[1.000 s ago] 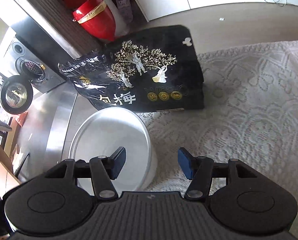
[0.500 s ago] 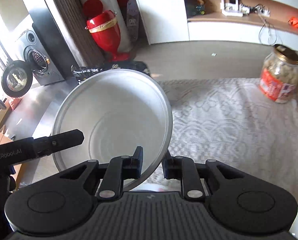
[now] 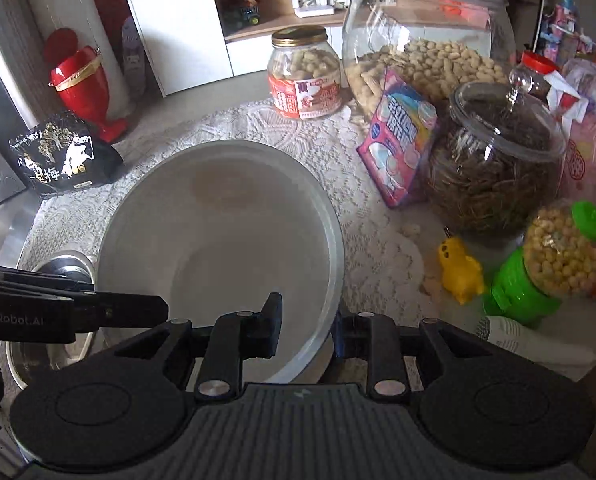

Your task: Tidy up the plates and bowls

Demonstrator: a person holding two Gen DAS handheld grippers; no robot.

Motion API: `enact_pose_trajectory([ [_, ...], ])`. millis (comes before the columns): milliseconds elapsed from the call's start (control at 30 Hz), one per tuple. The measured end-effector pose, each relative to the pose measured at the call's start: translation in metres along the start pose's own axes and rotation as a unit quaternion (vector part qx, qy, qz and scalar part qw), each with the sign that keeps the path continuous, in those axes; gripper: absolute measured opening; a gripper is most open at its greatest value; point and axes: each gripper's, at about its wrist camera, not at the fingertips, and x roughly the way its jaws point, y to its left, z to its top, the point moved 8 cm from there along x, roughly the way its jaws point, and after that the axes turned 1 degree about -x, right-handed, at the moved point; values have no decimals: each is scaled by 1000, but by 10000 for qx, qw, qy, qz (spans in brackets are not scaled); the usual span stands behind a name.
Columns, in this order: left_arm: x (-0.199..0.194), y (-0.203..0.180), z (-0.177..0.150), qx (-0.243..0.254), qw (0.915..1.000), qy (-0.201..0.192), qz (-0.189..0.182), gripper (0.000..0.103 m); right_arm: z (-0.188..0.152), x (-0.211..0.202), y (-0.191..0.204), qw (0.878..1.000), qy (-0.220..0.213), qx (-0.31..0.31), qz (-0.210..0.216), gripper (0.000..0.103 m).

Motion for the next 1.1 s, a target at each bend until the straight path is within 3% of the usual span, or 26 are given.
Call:
enact_pose_trajectory([
  [67,4,0,-5,2,10000,94,27,32,-6,0,-6,9998,42,76,189,31],
  [200,-16,16,-1,-45,9996,-169,229,32,-4,-13,-11,9995,-212,137,194,47],
  [367,-58,32,8,-64,9981,-587,159,32,6,-30,0,9985,-518,107,162,49],
  [500,-91,68,12,-72,9935,-991,557,32,15,-36,16,9969,-787,-47,11,49],
  [600,-109,110,13,-479,9879,-1258,766,32,27,-22,15,9945,-973,-61,-391,47],
  [700,-118,147,11,-869,9830,-1438,734,32,36,12,6,9954,-631,-29,-715,34],
  [767,-123,168,7,-1001,9803,-1518,777,32,33,32,-1,9967,-193,215,-753,34],
  [867,-128,192,0,-1097,9778,-1588,817,32,30,36,-2,9953,-31,272,-934,34],
  [967,-138,212,-6,-1194,9748,-1677,863,32,36,3,13,9936,-470,262,-993,36],
  [1000,-141,215,-7,-1203,9742,-1707,860,32,37,-10,23,9934,-653,208,-916,42],
  [1100,-149,216,-12,-1113,9749,-1767,776,32,32,-42,65,9946,-984,-16,-331,56],
])
